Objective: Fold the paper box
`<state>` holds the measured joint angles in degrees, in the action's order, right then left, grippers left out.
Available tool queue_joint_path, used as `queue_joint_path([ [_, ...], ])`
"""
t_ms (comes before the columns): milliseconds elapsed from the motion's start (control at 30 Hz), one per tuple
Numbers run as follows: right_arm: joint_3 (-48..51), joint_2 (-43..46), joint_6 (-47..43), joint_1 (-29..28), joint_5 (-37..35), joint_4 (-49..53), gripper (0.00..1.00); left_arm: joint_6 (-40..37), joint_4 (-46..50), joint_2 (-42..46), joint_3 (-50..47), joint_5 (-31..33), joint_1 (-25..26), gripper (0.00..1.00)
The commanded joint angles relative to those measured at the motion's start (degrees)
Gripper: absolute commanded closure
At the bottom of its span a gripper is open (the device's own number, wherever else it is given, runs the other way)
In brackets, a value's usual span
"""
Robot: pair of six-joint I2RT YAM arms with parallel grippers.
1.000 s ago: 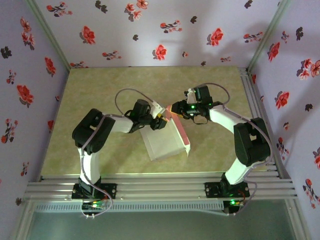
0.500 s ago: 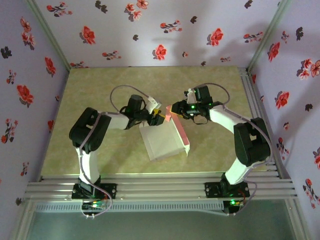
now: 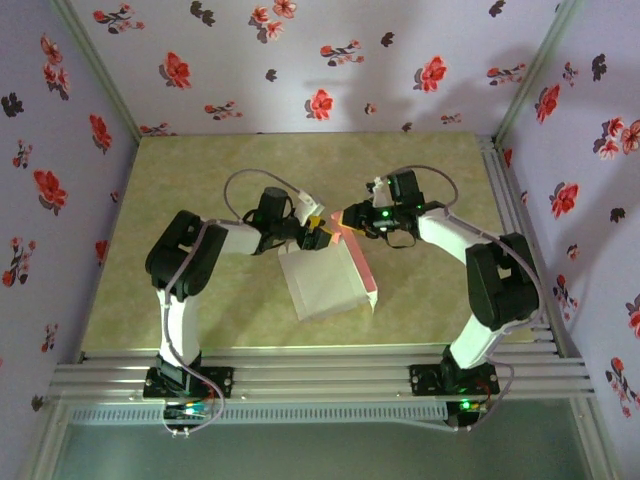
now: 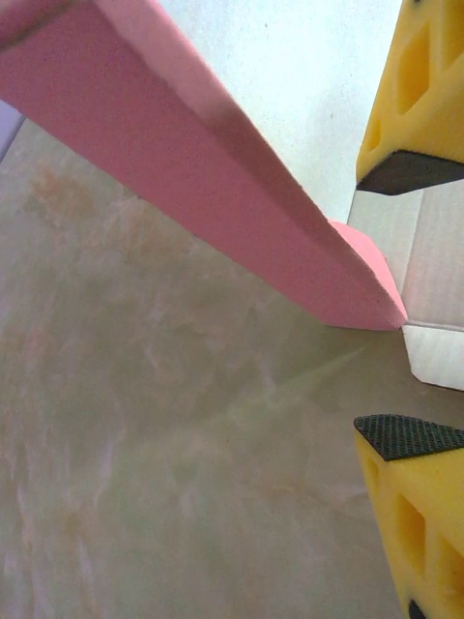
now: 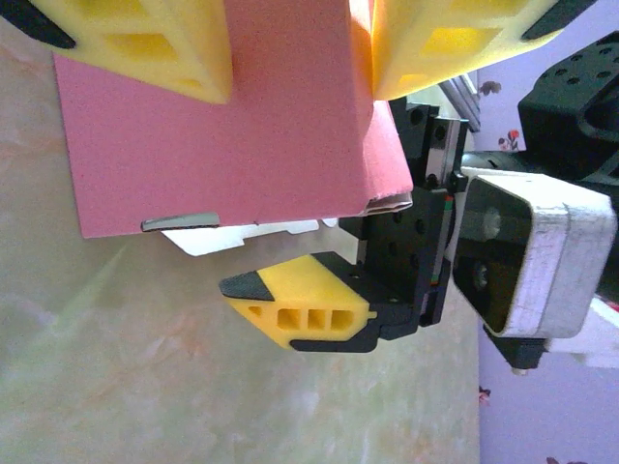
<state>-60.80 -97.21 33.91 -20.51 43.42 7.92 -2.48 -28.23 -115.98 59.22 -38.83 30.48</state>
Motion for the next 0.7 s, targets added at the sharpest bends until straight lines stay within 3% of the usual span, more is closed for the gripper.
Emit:
queue_joint_path([
  [0,-1.71,-2.41,-4.10,-0.49,3.05,5.21,0.58,1.90,-2.86,-0.22,-2.40,0.05,0.15,0.36],
  [200,-4.64,-4.83,-8.17,-0.72,7.85,6.17,0.58,2.91,-3.96,3.23,-7.14,1.76,0.11,0.36],
  [367,-9.36,-8.19,-14.23,-1.60,10.03,12.98,0.57,2.74,-4.73,6.44,-11.26,4.61,0.11,0.36],
  [667,-11.96,-10.57,-15.58,-4.40,11.71,14.42,0.57,3.89,-8.22,9.72,-15.69,7.25,-0.75,0.38],
])
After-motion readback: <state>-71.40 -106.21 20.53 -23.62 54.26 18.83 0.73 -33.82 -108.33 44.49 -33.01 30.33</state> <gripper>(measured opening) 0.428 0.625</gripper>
